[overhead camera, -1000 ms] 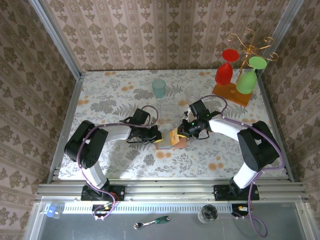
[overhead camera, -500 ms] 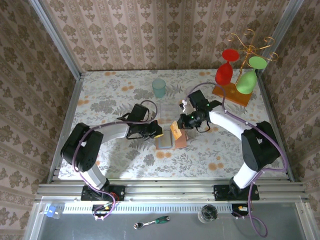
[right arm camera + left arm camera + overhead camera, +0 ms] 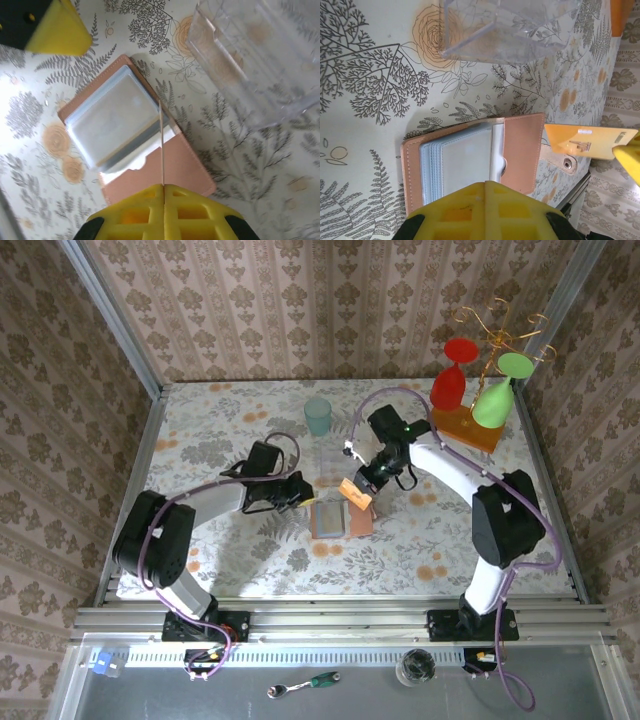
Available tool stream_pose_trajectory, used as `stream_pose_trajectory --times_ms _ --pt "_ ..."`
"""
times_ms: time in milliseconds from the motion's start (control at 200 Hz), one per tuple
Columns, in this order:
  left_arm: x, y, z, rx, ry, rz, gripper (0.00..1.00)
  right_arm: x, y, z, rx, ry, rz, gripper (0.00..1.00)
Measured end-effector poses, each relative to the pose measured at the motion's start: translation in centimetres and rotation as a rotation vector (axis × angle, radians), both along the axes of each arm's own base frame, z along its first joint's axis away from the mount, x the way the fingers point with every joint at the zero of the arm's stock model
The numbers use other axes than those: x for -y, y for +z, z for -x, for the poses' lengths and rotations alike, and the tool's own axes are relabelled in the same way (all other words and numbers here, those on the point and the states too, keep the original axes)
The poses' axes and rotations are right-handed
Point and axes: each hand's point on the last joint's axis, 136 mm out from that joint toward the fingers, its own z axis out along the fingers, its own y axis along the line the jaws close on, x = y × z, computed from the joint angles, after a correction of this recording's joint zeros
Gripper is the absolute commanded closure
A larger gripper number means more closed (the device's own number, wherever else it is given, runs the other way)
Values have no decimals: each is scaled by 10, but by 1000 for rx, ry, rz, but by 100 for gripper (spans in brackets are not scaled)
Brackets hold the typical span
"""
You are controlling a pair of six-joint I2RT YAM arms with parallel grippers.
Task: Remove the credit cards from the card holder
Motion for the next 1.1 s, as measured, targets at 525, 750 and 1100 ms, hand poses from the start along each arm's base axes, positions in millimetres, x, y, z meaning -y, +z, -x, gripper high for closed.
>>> stream_pose_trajectory --times_ms 525,750,1100 --pt "-26 10 -12 7 60 -3 100 -9 31 -59 148 338 100 100" --pt "-30 10 -15 5 78 -2 100 -13 31 -85 137 372 105 100" --pt "-34 8 -19 -2 96 -1 100 -24 12 -92 67 406 77 100"
